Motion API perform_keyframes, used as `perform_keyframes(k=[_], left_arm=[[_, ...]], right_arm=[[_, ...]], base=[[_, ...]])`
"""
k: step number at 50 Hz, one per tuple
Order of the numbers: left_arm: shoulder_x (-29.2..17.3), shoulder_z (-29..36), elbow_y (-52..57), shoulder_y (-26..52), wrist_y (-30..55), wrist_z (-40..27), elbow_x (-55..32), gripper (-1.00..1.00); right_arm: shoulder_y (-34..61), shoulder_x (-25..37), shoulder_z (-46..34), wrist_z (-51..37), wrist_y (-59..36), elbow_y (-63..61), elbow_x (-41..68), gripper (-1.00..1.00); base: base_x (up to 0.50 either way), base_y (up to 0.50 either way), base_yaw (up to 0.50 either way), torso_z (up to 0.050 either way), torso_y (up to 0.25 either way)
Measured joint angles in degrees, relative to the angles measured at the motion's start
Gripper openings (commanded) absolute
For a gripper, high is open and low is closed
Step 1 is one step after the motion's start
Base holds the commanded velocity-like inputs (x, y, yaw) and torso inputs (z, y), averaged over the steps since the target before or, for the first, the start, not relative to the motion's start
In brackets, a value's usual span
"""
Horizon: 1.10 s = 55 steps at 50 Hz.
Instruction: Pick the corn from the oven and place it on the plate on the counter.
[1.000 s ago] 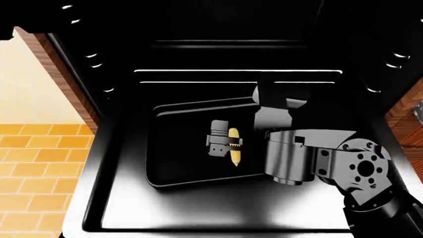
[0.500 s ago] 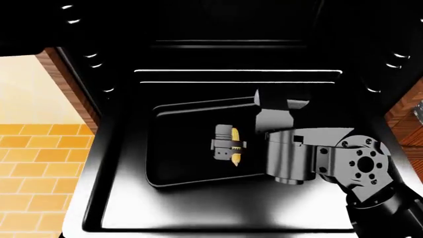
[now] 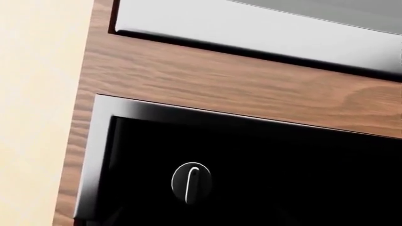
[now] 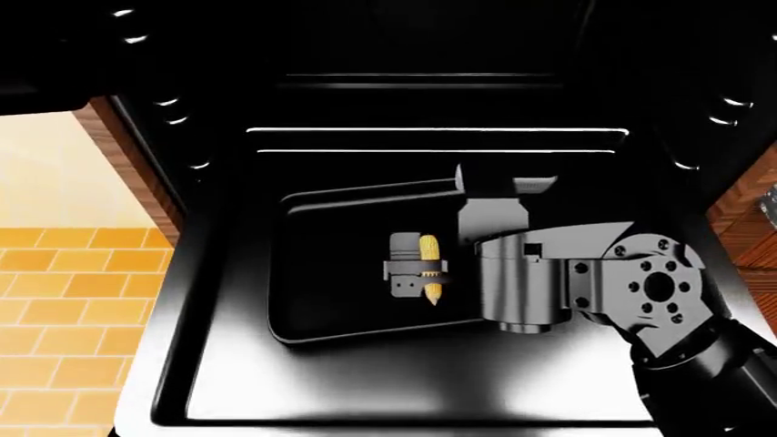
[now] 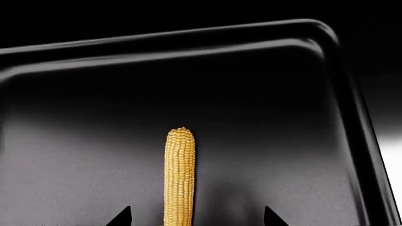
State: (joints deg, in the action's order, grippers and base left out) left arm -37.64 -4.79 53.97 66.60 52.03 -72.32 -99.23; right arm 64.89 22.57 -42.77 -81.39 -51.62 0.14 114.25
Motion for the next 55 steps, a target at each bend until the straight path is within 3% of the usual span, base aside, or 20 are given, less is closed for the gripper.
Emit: perform_keyframes(k=[31,55], left_arm=[[0.5,-1.6,0.5,-4.4,-0.4,3.5,3.7,1.0],[0.5,-1.9,0.8,-5.7,-0.9,4.3,4.5,1.0]], right_arm=[[-0.5,-1.3,-2.6,6.5,0.2,5.2,-4.2,1.0],[-0.5,-1.8,-3.8,6.7,0.3,5.6,-4.0,1.0]], base=[[0.0,0.0,0.0,0.0,0.0],[0.0,0.0,0.0,0.0,0.0]])
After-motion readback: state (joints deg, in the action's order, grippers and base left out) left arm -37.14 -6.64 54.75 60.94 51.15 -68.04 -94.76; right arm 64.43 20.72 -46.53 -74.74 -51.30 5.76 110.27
